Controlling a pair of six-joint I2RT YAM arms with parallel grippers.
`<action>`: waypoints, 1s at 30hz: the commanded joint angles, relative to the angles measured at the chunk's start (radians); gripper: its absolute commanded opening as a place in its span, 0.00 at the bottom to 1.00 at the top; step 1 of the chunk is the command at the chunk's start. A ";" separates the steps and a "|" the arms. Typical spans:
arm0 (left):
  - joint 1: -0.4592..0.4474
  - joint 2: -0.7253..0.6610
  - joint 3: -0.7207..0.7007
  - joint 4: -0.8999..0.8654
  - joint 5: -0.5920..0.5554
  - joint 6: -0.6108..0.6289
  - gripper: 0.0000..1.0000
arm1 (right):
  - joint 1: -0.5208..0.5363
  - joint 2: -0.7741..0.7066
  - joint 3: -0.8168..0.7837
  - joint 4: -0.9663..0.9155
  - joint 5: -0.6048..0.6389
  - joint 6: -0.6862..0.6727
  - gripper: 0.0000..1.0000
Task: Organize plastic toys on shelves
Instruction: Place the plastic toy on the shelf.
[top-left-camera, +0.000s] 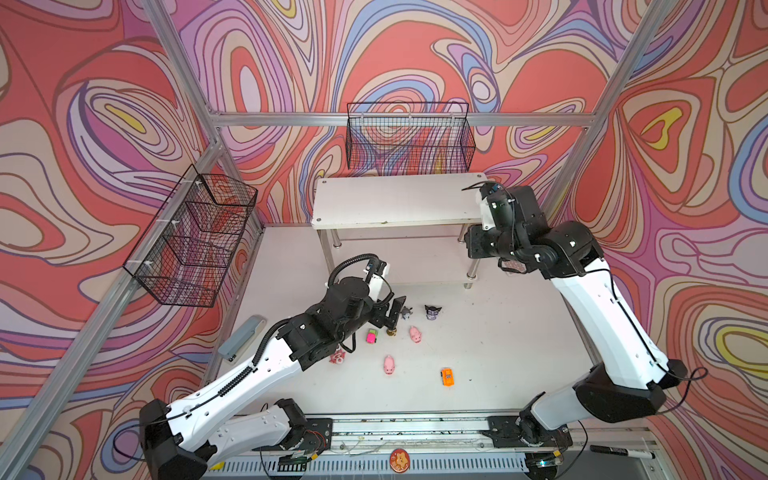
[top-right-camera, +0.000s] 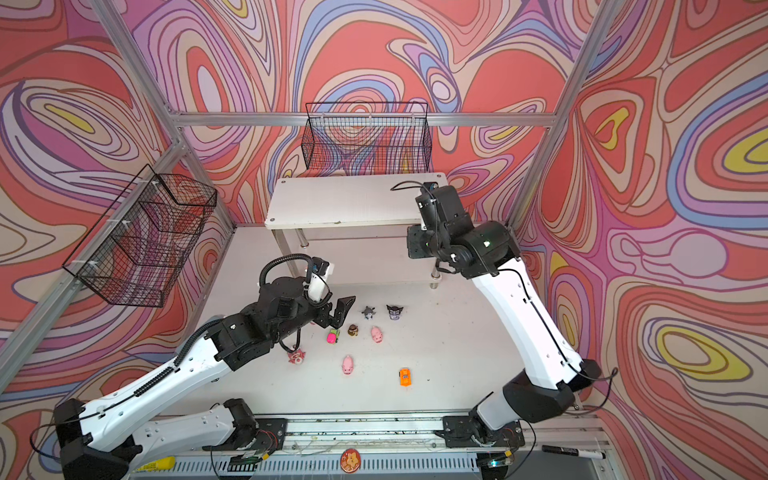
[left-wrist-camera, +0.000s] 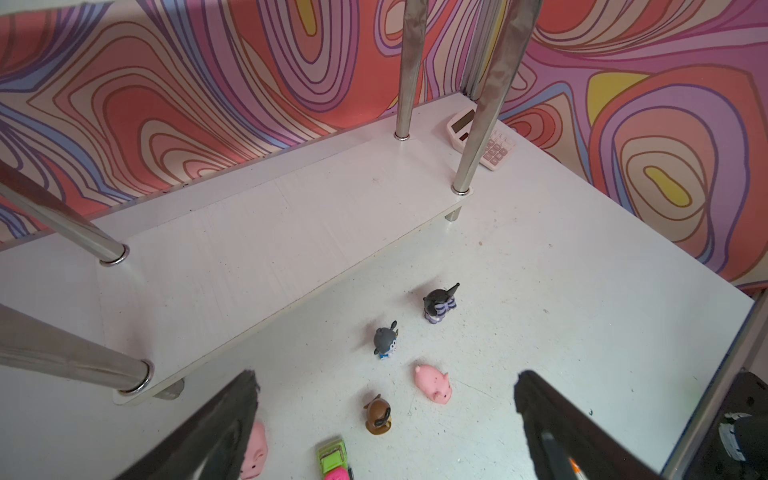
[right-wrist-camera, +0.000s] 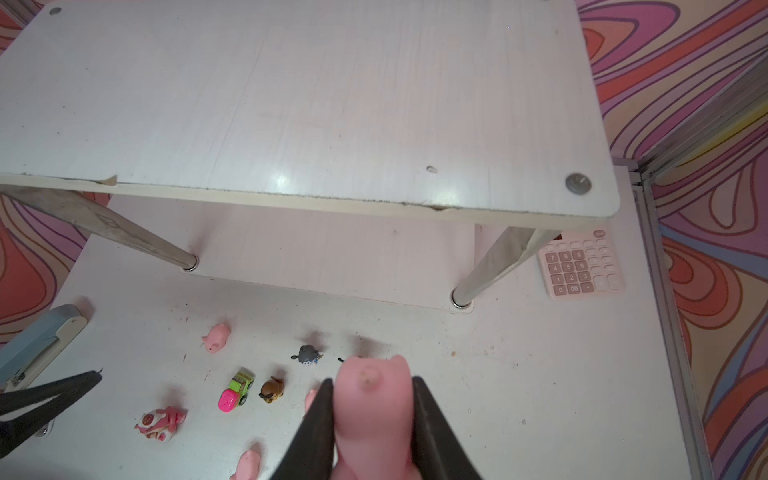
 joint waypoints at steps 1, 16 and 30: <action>-0.004 0.009 0.019 0.003 0.040 0.025 1.00 | -0.020 0.087 0.101 -0.024 0.051 -0.068 0.29; -0.004 0.026 0.039 0.017 0.052 0.063 1.00 | -0.209 0.321 0.401 -0.025 -0.098 -0.137 0.30; -0.003 0.060 0.097 0.068 0.082 0.096 1.00 | -0.275 0.385 0.400 0.023 -0.146 -0.133 0.31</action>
